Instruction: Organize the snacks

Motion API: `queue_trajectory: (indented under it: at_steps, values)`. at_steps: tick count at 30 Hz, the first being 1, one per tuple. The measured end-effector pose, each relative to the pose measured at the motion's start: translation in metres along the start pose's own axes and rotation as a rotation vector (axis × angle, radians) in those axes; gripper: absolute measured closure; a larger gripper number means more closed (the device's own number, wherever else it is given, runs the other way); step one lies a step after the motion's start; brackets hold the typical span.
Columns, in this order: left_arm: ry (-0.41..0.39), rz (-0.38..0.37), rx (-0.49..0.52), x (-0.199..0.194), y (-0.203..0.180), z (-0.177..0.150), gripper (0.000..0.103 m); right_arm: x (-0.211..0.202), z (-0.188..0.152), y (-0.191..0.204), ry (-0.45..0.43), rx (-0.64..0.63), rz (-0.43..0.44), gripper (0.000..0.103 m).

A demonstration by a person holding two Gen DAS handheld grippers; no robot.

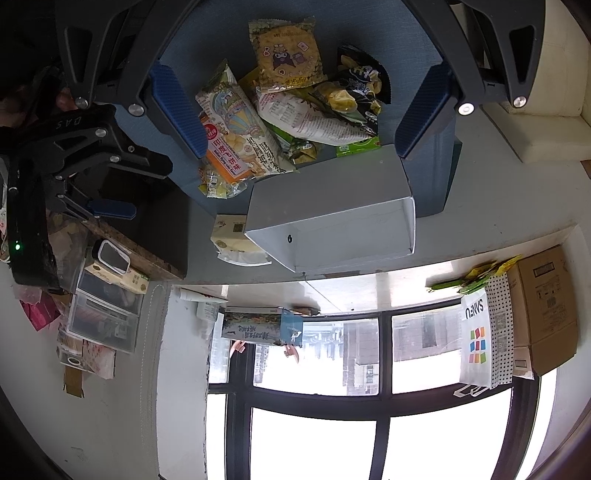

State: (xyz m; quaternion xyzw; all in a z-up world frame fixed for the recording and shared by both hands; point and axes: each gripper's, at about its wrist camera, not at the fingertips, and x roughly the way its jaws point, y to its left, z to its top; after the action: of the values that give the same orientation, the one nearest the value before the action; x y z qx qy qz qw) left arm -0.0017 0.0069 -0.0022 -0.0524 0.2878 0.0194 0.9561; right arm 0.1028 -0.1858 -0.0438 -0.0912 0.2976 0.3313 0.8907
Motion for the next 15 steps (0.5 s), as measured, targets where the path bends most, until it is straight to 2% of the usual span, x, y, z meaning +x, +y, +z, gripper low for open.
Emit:
queue_trajectory:
  at_steps: [4,6,10,15]
  values:
    - [0.002,0.002,-0.027,0.002,0.006,-0.002,0.0,0.03,-0.003,-0.002,0.072,0.015,0.003,0.0]
    - [-0.027,0.0,-0.027,0.002,0.011,-0.003,0.0,0.047,-0.005,-0.004,0.102,0.019,0.015,0.0]
    - [0.031,0.018,-0.028,0.007,0.019,-0.007,0.0,0.083,-0.008,-0.007,0.159,0.026,0.036,0.0]
    - [0.049,0.018,-0.056,0.012,0.03,-0.014,0.0,0.128,-0.016,-0.008,0.259,0.046,0.084,0.0]
